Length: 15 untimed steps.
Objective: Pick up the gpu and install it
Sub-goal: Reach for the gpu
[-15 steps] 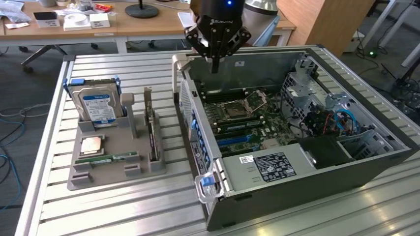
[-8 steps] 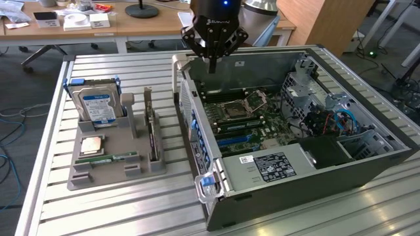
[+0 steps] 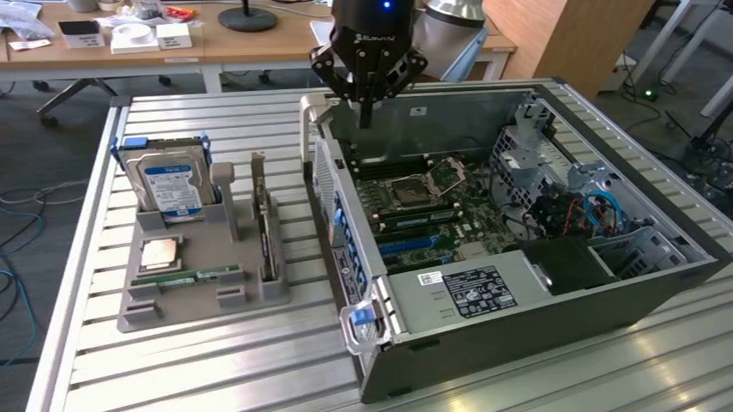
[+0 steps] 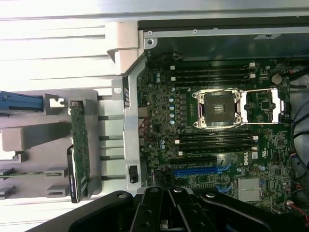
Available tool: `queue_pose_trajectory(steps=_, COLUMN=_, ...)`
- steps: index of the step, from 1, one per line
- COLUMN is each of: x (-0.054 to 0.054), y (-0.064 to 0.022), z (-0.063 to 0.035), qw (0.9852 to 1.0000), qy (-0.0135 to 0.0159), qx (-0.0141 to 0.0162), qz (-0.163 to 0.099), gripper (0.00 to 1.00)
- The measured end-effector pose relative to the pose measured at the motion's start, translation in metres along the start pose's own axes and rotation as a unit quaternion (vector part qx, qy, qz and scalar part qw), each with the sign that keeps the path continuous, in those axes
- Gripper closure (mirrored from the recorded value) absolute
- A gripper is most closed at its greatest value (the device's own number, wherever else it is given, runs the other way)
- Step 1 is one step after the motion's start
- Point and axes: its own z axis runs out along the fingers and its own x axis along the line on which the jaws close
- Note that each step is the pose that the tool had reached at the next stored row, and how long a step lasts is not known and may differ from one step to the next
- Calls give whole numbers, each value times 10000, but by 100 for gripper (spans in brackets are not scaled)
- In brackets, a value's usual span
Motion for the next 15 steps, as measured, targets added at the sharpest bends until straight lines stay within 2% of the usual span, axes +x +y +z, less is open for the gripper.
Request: queue_pose_trajectory(steps=15, x=127, y=-10, z=-1, qw=10000, qy=0, qx=0, qz=0, gripper=89)
